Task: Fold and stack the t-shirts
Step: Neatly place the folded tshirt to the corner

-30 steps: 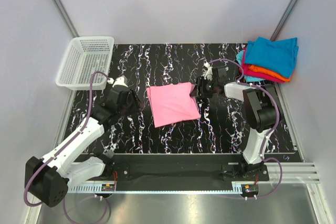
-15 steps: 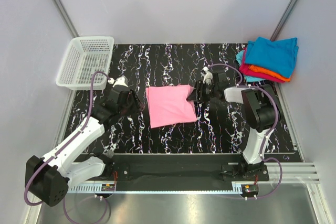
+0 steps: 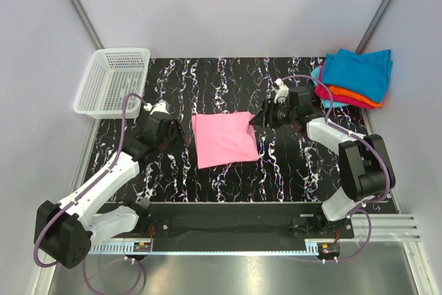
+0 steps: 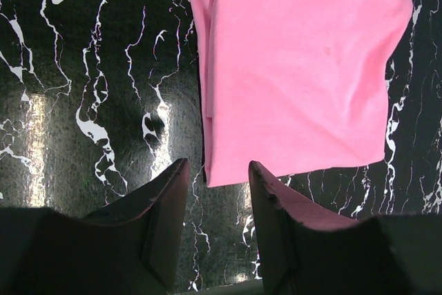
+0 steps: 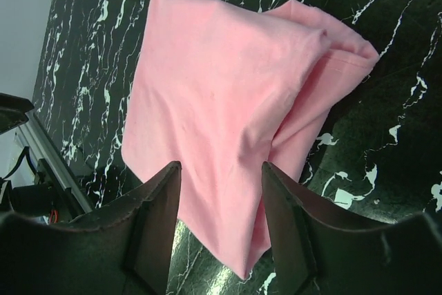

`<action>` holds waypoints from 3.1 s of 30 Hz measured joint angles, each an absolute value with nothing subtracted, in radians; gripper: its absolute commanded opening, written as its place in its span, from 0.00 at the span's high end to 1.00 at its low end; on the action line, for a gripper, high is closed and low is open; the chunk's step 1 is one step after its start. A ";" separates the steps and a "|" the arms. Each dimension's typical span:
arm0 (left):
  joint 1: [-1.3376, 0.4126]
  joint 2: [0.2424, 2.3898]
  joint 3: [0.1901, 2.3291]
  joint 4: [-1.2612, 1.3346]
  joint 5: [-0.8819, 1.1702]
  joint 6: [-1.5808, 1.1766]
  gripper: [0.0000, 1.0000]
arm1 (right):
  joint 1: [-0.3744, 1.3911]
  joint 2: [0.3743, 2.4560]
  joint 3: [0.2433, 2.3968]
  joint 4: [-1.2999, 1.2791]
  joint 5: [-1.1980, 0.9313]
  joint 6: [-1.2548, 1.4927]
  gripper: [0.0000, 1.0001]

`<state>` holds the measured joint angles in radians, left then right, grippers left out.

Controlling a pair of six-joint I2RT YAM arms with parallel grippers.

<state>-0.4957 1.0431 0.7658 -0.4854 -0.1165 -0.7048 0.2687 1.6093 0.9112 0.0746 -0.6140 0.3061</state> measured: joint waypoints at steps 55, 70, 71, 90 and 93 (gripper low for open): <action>-0.496 1.047 0.759 -0.501 -0.138 -0.688 0.55 | 0.370 1.844 1.050 0.168 -0.481 0.390 0.92; -0.496 1.077 0.759 -0.504 -0.139 -0.672 0.55 | 0.294 1.971 1.116 0.102 -0.418 0.379 0.91; -0.496 1.083 0.759 -0.504 -0.139 -0.671 0.54 | 0.294 1.975 1.124 0.097 -0.411 0.373 0.90; -0.496 1.058 0.749 -0.506 -0.139 -0.663 0.55 | 0.284 1.833 1.223 -0.078 -0.294 0.286 0.48; -0.496 1.055 0.742 -0.508 -0.139 -0.663 0.54 | 0.283 1.829 1.239 -0.111 -0.289 0.273 0.51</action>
